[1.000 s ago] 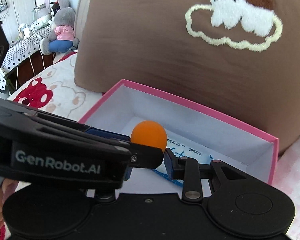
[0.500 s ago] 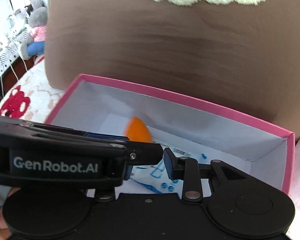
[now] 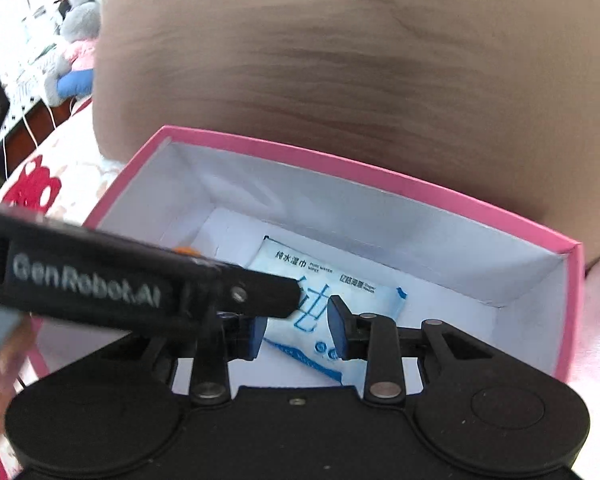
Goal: Organize objects
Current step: 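Open the left gripper to drop the sponge into the pink box, then withdraw the left tool from the pink box toward the clear floss-pick box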
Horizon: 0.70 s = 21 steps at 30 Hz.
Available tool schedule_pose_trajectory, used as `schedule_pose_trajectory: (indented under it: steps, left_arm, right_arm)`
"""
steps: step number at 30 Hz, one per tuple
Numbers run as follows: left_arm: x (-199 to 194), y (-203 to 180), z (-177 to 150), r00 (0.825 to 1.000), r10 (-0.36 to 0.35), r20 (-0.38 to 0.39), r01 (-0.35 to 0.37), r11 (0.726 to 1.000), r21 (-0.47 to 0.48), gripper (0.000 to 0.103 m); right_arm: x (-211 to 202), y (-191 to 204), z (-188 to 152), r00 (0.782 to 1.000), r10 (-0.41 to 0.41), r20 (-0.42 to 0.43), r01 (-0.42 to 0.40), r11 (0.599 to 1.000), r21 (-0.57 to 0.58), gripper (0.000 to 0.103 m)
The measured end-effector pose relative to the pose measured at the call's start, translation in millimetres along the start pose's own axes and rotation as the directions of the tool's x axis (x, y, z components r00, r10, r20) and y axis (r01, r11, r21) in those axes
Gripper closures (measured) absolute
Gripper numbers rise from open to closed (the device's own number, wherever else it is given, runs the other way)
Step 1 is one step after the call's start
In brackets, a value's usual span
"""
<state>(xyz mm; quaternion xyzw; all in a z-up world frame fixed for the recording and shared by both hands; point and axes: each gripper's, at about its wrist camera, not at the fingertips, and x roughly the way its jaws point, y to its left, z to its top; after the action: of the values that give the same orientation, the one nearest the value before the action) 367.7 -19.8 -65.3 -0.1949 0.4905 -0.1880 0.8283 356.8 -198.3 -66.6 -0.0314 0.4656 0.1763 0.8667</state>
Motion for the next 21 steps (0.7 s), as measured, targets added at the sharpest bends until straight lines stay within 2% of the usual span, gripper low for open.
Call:
schedule_pose_trajectory:
  steps: [6, 21]
  left_arm:
    - [-27, 0, -5, 1.0, 0.011, 0.022, -0.012, 1.0, 0.012, 0.063]
    - [-87, -22, -33, 0.997, 0.07, 0.042, -0.075, 0.991, 0.115, 0.061]
  right_arm:
    - [-22, 15, -15, 1.0, -0.007, 0.03, 0.008, 0.998, -0.055, 0.065]
    - [-83, 30, -24, 0.993, -0.034, 0.114, 0.039, 0.999, -0.038, 0.058]
